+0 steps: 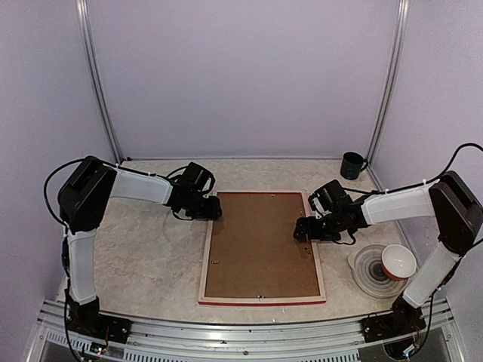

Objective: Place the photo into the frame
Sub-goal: Press the fastener onto the backboard.

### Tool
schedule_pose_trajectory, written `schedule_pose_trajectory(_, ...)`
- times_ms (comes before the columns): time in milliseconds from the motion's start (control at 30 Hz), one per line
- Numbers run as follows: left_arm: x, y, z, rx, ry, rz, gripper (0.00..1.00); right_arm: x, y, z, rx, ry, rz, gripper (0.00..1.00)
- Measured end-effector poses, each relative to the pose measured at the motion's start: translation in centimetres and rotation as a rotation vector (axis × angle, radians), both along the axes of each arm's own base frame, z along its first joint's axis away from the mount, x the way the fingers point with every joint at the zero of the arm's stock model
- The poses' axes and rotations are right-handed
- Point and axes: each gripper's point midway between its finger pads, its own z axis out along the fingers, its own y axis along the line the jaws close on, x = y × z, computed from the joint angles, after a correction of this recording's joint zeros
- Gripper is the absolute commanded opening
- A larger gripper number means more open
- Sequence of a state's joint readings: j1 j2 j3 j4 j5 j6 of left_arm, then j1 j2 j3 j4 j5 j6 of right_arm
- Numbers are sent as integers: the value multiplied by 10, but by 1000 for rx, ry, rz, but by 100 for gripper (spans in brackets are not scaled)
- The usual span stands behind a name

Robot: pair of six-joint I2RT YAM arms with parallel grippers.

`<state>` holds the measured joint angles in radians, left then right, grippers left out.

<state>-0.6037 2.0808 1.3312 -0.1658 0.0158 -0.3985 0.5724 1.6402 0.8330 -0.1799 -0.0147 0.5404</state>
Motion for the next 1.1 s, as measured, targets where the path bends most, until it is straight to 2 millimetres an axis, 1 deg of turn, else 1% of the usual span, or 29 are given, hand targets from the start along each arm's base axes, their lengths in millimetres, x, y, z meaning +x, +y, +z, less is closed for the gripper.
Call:
schedule_pose_trajectory(400,-3,10,2,-6,8,26,49,-1,1,0,6,4,4,96)
schedule_pose_trajectory(633,-3,11,1,-4,10,28,48,-1,2,0,9,4,6,95)
schedule_pose_trajectory(700,-3,11,1,-4,10,29,46,-1,2,0,9,4,5,95)
schedule_pose_trajectory(867,-3,11,1,-10,13,33,45,0,2,1,10,2,6,95)
schedule_pose_trajectory(933,-3,11,1,-11,14,33,41,0,2,1,11,1,5,96)
schedule_pose_trajectory(1000,-3,10,1,-17,17,35,39,0,2,1,11,0,5,95)
schedule_pose_trajectory(1033,-3,10,1,-19,17,36,40,0,2,1,11,0,5,95)
schedule_pose_trajectory(1100,-3,9,1,-24,19,36,46,0,2,1,12,0,6,95)
